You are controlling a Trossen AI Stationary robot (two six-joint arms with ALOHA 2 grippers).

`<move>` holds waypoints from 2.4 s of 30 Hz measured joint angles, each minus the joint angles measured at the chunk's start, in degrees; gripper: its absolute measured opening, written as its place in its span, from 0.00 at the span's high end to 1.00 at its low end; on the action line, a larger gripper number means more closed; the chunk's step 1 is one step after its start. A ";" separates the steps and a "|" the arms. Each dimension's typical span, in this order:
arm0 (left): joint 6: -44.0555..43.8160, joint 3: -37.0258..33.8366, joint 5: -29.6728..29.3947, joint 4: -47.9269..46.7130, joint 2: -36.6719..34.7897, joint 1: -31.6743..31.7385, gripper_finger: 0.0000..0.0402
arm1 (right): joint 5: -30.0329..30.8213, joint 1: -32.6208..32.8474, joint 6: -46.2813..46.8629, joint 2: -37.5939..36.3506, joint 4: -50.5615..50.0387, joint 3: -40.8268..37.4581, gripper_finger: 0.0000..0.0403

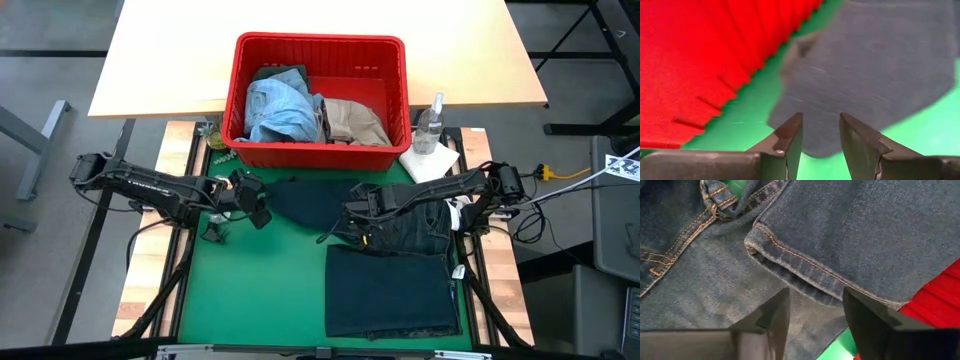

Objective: Fold laundry
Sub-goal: Fold the dark blue jeans

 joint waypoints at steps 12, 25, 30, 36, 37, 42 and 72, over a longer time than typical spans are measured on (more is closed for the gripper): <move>2.50 -0.02 9.51 -0.02 0.00 4.64 0.69 | 1.33 -0.02 6.85 0.00 1.50 0.00 0.54; 2.96 -0.04 11.79 -1.42 0.00 4.64 0.69 | 8.59 -0.04 6.81 0.00 -2.89 0.36 0.60; 2.54 -0.04 11.79 -1.42 0.00 4.64 0.69 | 9.01 -0.04 6.63 0.00 -0.62 3.41 0.63; 2.52 -0.04 11.80 -1.40 0.00 4.62 0.69 | 5.49 -1.47 6.52 0.52 12.24 2.29 0.68; 2.50 -0.04 11.95 -1.40 0.00 4.60 0.69 | 3.40 -2.13 6.21 0.92 14.59 1.47 0.69; 2.48 -0.04 14.14 -1.80 0.00 3.93 0.69 | 1.12 -5.19 6.55 4.43 17.42 -1.66 0.75; 5.28 -2.84 19.08 3.81 -0.02 1.33 0.69 | -10.55 1.56 -3.67 12.42 13.74 -4.79 0.99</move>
